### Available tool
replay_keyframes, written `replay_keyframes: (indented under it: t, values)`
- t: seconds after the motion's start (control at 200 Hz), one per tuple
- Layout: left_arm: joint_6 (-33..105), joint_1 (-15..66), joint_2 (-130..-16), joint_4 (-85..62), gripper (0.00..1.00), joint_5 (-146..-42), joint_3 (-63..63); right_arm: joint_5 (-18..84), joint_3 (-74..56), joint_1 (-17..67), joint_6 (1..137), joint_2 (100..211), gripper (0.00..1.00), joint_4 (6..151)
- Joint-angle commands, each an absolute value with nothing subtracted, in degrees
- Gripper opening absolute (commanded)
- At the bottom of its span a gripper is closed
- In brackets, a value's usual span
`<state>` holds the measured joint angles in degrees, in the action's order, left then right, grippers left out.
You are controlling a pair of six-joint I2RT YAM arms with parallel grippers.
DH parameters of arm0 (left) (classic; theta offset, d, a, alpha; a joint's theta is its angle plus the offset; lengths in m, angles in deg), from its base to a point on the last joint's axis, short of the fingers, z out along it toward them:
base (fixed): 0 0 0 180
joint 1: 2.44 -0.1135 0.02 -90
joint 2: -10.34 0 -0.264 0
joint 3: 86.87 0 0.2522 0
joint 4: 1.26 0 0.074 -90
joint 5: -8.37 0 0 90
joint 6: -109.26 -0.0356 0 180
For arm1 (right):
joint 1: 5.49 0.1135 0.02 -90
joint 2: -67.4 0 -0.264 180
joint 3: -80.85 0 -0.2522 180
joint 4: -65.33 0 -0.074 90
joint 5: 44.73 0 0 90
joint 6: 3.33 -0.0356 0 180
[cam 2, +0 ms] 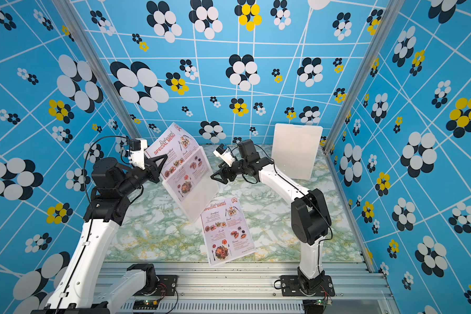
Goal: Insert the menus into the narrow rack
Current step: Insert the menu into the narrow rack.
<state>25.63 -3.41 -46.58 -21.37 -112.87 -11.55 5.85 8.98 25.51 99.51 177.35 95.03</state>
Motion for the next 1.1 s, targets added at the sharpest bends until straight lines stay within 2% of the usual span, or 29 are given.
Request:
replay_keyframes:
  t: [0.0, 0.68, 0.76, 0.824, 0.904, 1.094]
  values:
    - [24.6, -2.9, -45.8, -21.9, 0.0, -113.6, -12.6, 6.2, 8.8, 25.9, 99.8, 175.6, 0.84, 94.4]
    - [26.0, 0.8, -42.9, -19.3, 0.0, -109.8, -19.8, 6.1, 7.6, 26.3, 99.7, 175.2, 0.84, 93.9]
    - [25.2, 1.2, -43.1, -20.2, 0.13, -109.0, -18.7, 6.0, 7.7, 26.3, 99.7, 175.1, 0.84, 93.8]
    - [24.5, 1.1, -43.3, -21.0, 0.31, -108.2, -16.9, 6.2, 7.7, 26.3, 99.8, 174.8, 0.84, 94.0]
    - [22.8, 1.2, -43.8, -22.4, 0.42, -107.4, -14.3, 6.4, 7.8, 26.3, 99.9, 174.6, 0.84, 94.2]
    - [19.8, 1.1, -45.2, -24.7, 0.42, -106.3, -10.8, 6.5, 7.7, 26.3, 99.9, 174.1, 0.84, 94.4]
